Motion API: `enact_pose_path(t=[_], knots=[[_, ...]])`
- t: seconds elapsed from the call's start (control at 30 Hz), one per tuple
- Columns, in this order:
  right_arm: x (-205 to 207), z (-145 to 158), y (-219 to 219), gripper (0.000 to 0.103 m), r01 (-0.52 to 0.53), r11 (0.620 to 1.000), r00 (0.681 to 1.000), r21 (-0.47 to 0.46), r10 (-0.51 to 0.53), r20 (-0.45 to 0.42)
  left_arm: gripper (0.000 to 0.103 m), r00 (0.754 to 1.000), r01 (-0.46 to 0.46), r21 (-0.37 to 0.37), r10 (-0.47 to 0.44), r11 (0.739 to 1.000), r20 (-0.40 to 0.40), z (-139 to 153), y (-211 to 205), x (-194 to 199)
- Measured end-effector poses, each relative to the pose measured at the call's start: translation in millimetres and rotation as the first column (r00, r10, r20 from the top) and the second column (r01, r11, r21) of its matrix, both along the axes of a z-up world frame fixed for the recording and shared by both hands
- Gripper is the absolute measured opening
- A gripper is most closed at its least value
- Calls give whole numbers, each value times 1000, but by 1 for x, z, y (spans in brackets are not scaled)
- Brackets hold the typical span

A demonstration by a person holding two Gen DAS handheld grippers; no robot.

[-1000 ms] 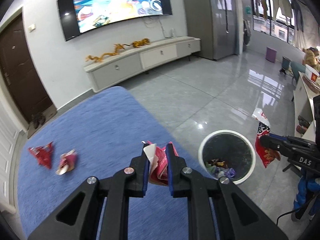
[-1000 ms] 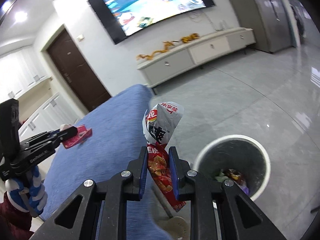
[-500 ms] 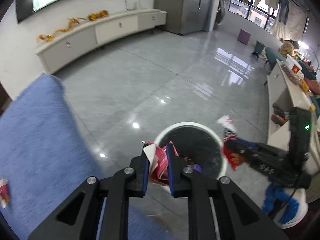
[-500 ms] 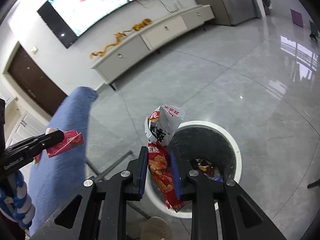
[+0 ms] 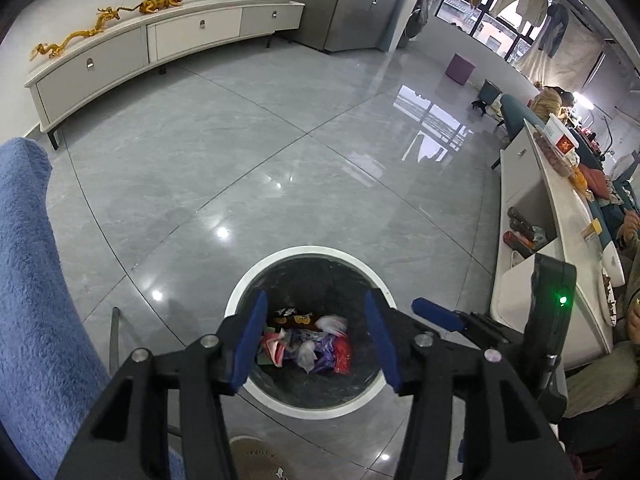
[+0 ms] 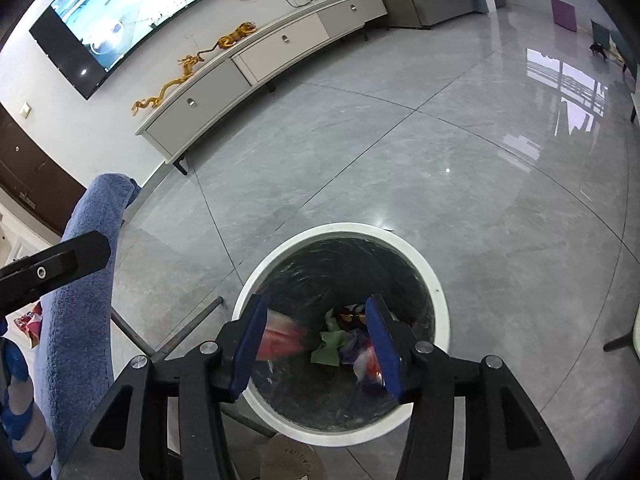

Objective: Collect trash
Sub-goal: 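Carry the pink wrapper and chip bag to the bin and open both tools, then return both open tools to the last red wrappers on the rug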

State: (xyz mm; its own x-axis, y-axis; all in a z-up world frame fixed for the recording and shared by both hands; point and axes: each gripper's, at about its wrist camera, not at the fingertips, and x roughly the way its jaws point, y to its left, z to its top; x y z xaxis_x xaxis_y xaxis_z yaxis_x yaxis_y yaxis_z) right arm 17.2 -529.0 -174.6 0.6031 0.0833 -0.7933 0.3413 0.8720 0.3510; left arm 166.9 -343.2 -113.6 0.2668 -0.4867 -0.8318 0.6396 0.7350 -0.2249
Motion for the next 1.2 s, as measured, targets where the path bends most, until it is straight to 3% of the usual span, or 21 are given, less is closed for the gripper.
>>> enact_pose_path(t=[0.27, 0.37, 0.47, 0.53, 0.77, 1.2], knots=[[-27, 34, -3, 57, 41, 999, 996, -6, -41, 76, 49, 990, -67, 21, 64, 998, 124, 29, 32, -25], [-41, 54, 4, 62, 45, 999, 992, -16, -42, 121, 52, 974, -126, 32, 118, 991, 196, 43, 55, -37], [-50, 74, 14, 68, 53, 998, 987, -42, -45, 157, 66, 955, -167, 16, 158, 986, 250, 58, 74, -50], [-56, 84, 20, 75, 56, 997, 983, -57, -45, 179, 67, 940, -190, 0, 181, 982, 290, 69, 87, -60], [-68, 115, 47, 83, 36, 993, 974, -114, -9, 228, 68, 902, -240, -56, 244, 969, 357, 98, 130, -92], [-77, 156, 106, 103, -12, 983, 949, -182, 69, 307, 68, 749, -416, -160, 437, 895, 498, 137, 226, -126]])
